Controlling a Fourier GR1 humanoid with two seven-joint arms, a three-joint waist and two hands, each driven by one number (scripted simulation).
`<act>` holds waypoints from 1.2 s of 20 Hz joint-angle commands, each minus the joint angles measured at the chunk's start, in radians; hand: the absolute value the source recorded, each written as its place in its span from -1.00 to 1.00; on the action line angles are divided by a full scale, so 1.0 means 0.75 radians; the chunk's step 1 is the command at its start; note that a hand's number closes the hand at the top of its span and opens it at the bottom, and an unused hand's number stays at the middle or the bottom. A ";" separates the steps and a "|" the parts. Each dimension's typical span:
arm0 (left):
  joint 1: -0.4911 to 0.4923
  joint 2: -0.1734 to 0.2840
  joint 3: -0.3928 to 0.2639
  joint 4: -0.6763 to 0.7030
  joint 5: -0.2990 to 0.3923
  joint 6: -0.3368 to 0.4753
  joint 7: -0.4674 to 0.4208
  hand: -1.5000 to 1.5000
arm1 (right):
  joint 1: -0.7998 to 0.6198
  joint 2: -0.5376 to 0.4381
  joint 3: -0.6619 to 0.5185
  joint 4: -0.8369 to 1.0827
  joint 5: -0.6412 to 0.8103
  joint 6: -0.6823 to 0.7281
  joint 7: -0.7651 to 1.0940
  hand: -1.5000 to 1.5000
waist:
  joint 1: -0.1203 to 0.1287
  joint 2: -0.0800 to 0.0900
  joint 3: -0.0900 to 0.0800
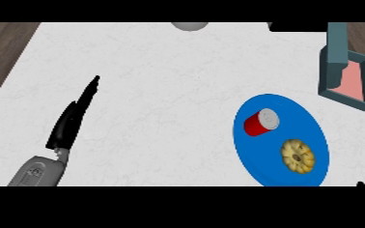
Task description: Pick the can from the plate and place it in the cardboard box
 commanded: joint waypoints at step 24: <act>0.011 -0.102 0.233 0.070 -0.147 -0.184 -0.054 0.00 | -0.657 0.117 -0.023 0.280 0.341 0.298 0.483 -1.00 | -0.012 -0.009 0.003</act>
